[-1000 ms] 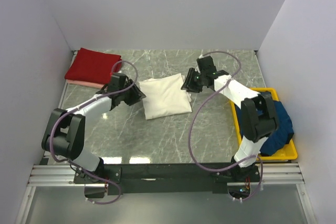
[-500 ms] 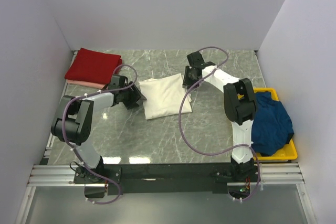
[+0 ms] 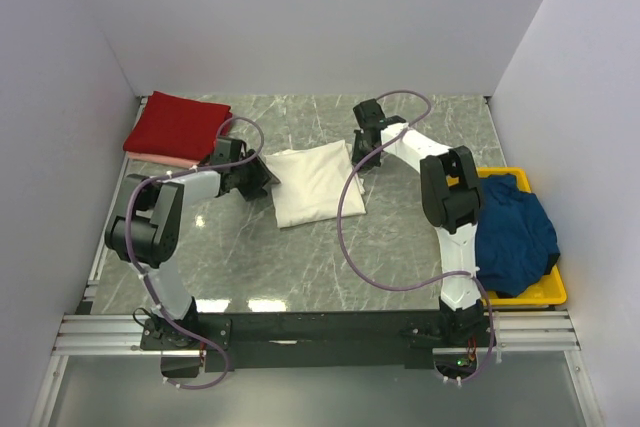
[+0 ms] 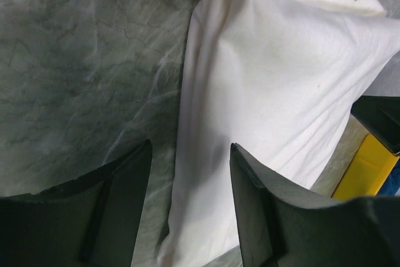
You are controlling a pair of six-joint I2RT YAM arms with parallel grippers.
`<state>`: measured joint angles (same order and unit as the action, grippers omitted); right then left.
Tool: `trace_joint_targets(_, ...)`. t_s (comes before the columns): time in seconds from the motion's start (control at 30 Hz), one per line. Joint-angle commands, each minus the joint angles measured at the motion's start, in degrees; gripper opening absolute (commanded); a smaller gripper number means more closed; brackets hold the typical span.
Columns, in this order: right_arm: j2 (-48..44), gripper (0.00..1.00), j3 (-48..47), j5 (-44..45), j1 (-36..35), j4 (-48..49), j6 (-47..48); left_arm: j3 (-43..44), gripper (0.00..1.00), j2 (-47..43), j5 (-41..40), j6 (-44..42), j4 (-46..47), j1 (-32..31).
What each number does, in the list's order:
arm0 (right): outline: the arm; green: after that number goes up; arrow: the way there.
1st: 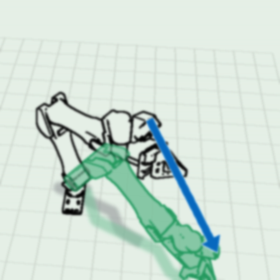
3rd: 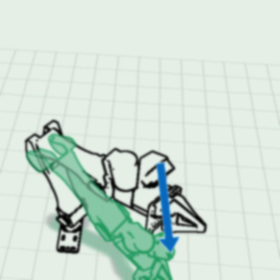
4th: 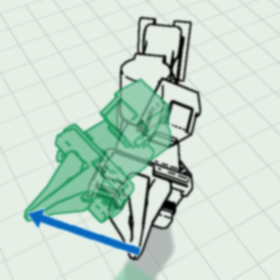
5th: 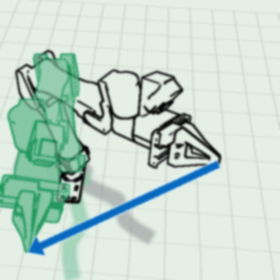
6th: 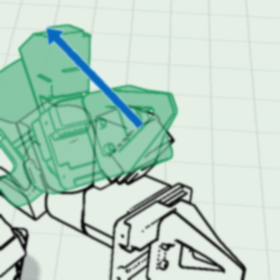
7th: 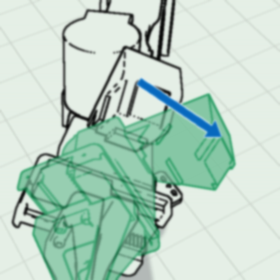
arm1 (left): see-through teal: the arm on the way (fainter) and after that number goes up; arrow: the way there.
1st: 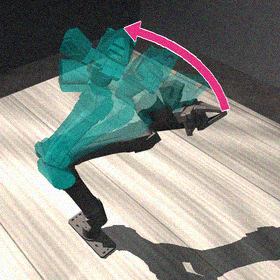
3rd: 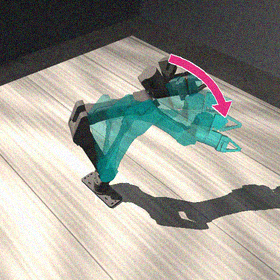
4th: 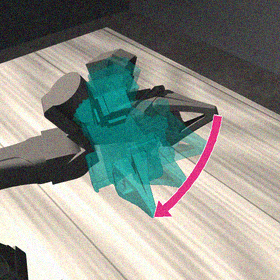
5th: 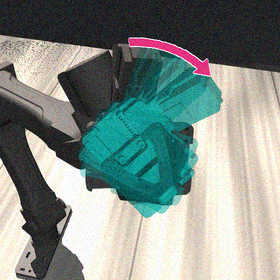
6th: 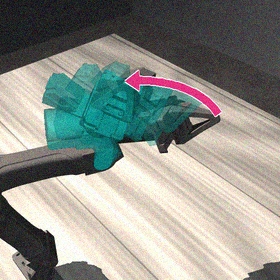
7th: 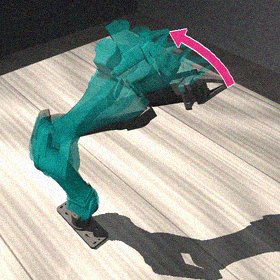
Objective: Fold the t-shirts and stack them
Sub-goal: Neatly place the folded tshirt to the corner
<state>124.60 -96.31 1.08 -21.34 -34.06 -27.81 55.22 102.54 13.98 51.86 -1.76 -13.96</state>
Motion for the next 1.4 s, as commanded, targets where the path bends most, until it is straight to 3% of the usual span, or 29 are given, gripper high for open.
trace_joint_targets(0.0,-1.27,0.12,0.42,0.59,0.34,0.57,-0.31,0.94,0.59,1.78,-4.92,-0.44,-1.49,0.16)
trace_joint_targets(0.37,-12.17,0.14,8.14,-4.07,0.25,4.52,-4.44,7.25,0.49,8.19,-10.63,-0.61,-5.09,-2.74)
trace_joint_targets(0.47,-18.32,0.22,12.36,-6.09,0.34,6.98,-6.37,10.42,0.45,10.39,-12.65,-0.97,-7.11,-4.85)
trace_joint_targets(0.53,-22.98,0.32,14.3,-7.41,0.34,7.87,-7.34,12.01,0.42,11.62,-13.8,-1.49,-8.78,-6.25)
trace_joint_targets(0.6,-27.36,0.36,17.03,-8.2,0.43,8.4,-7.78,14.82,0.22,12.59,-13.8,-2.54,-10.36,-7.05)
trace_joint_targets(0.63,-28.78,0.36,18.95,-9.25,0.25,8.66,-7.7,16.13,0.07,12.86,-17.63,-4.2,-12.89,-7.14)
trace_joint_targets(0.67,-30.19,0.36,19.93,-9.78,0.16,8.84,-7.69,18.76,0.01,12.95,-18.97,-5.35,-14.31,-7.14)
trace_joint_targets(0.73,-33.97,0.36,22.9,-11.62,0.16,9.19,-7.61,22.28,0.01,13.65,-22.66,-9.55,-17.73,-7.05)
trace_joint_targets(0.87,-39.33,0.35,27.75,-12.86,-0.98,8.93,-6.55,37.62,0.01,16.28,-33.97,-17.74,-29.84,-6.35)
trace_joint_targets(1.03,-46.36,0.33,34.86,-14.43,-2.91,10.15,-6.2,52.67,0.0,20.06,-42.53,-30.02,-36.64,-5.03)
trace_joint_targets(1.2,-51.03,0.31,37.69,-14.53,-3.53,10.42,-5.5,60.61,0.0,23.93,-54.21,-42.41,-38.33,-3.45)
trace_joint_targets(1.37,-52.08,0.3,38.13,-13.56,-4.32,9.37,-5.06,64.22,0.0,24.81,-55.9,-47.89,-37.88,-0.56)
